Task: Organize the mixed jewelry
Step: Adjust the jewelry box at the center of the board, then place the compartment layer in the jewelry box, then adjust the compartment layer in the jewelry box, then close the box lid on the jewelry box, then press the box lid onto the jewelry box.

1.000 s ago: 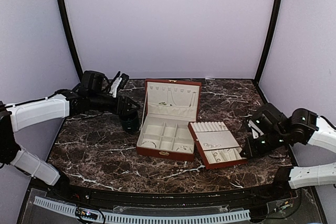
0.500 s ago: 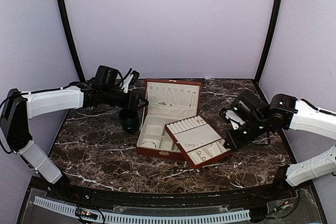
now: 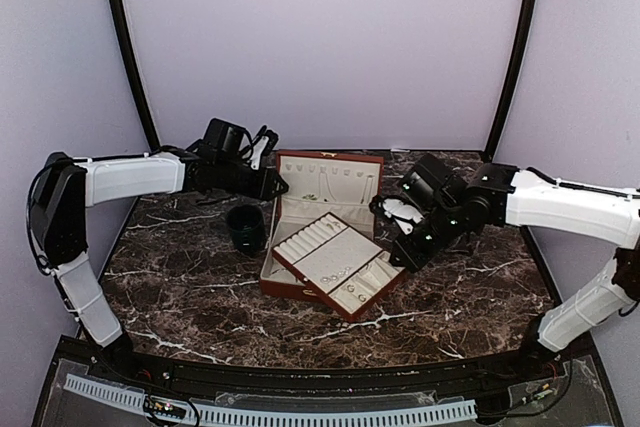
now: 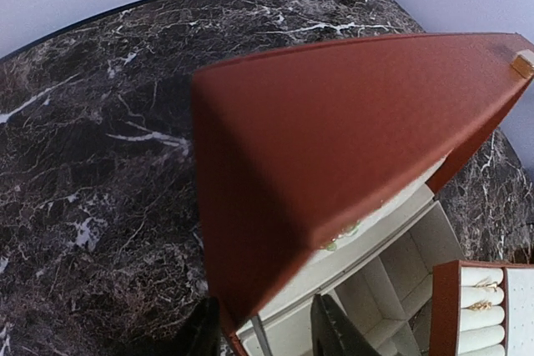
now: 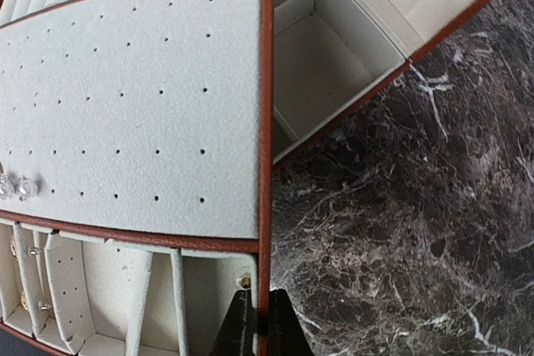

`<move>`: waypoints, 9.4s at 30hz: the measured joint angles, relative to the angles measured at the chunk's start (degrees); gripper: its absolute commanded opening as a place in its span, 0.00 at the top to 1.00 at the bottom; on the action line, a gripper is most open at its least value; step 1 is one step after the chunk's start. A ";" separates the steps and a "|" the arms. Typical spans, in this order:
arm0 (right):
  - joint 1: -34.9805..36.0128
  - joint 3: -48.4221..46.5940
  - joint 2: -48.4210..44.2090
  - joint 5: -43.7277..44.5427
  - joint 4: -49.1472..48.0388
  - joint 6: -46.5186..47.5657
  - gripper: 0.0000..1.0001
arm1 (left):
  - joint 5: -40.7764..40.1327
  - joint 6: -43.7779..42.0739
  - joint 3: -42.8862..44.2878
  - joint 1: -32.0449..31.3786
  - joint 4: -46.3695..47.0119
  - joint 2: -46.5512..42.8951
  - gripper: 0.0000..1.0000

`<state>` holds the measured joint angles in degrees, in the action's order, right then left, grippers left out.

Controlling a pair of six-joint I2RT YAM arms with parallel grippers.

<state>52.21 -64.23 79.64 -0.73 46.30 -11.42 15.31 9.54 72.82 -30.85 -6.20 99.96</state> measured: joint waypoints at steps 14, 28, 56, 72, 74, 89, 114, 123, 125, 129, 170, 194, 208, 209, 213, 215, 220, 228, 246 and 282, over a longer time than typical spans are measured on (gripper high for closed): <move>-5.92 -8.33 12.35 -5.62 -3.65 13.99 1.00 | -1.16 -6.25 0.35 0.07 0.44 1.33 1.00; -6.49 -11.61 16.39 -6.38 -2.56 19.47 1.00 | 0.11 -9.05 0.35 -0.72 1.18 1.81 1.00; 0.68 -17.40 24.63 4.22 -6.99 13.25 1.00 | -2.05 -6.08 0.35 -0.68 2.27 2.10 1.00; 1.84 -16.85 24.61 4.15 -9.20 15.61 1.00 | -0.96 -5.77 0.35 -0.68 2.29 2.10 1.00; 2.05 -16.63 24.63 4.17 -9.75 15.93 1.00 | -0.90 -5.77 0.35 -0.72 2.29 2.10 1.00; 2.58 -16.61 25.70 7.93 -10.49 16.94 1.00 | -0.90 -5.66 0.35 -0.79 2.29 2.10 0.95; 3.52 -15.06 17.18 3.50 -12.92 12.59 0.29 | 1.79 -2.86 -4.02 -1.68 3.50 -3.56 0.37; 3.96 -13.40 14.91 3.96 -14.58 8.81 0.41 | 1.09 -2.82 -5.55 -1.68 3.82 -6.69 0.36; 3.98 -12.70 15.82 5.81 -15.19 7.30 0.42 | 0.68 -2.82 -6.36 -1.68 3.91 -7.56 0.36; 4.00 -12.20 18.51 8.66 -15.76 4.28 0.38 | 0.24 -2.82 -7.32 -1.68 4.11 -8.39 0.37; 4.24 -11.23 21.16 -4.22 -16.96 0.92 0.27 | 0.24 -1.62 -8.02 -1.68 4.83 -8.50 0.37; -13.29 -22.14 6.21 0.39 -23.74 -4.09 0.02 | 1.46 0.17 -12.02 9.03 4.35 -24.13 0.30; -24.96 -13.35 17.55 0.15 -25.46 -8.98 0.08 | -4.76 -3.19 -19.10 12.63 2.67 -33.62 0.29; -24.22 -13.31 18.38 -0.50 -25.33 -8.22 0.08 | -4.94 -3.30 -19.23 12.63 2.67 -33.59 0.29; -18.62 -13.29 19.45 -2.40 -24.92 -3.67 0.09 | -5.20 -3.39 -19.32 12.63 2.69 -33.59 0.29; -15.39 -12.98 19.34 -3.80 -25.29 -1.62 0.09 | -5.29 -3.41 -19.32 12.63 2.69 -33.59 0.29; -7.30 -9.99 18.56 -7.78 -25.73 2.91 0.10 | -5.33 -3.39 -19.39 12.63 2.69 -33.59 0.29; -1.27 -5.27 16.06 -6.43 -26.16 3.52 0.09 | -2.91 -2.95 -20.65 12.63 2.80 -33.66 0.29; 12.35 -6.16 17.62 15.39 -14.95 -17.88 0.02 | -0.17 11.67 -35.52 -0.55 0.74 -33.22 0.24; 12.46 -5.31 15.28 19.74 -24.55 -20.20 0.01 | -13.27 11.43 -34.27 -3.43 7.45 -38.69 0.10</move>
<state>64.66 -69.54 94.91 19.00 21.76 -31.62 2.04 20.97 38.54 -34.28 1.26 61.28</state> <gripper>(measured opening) 0.986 0.896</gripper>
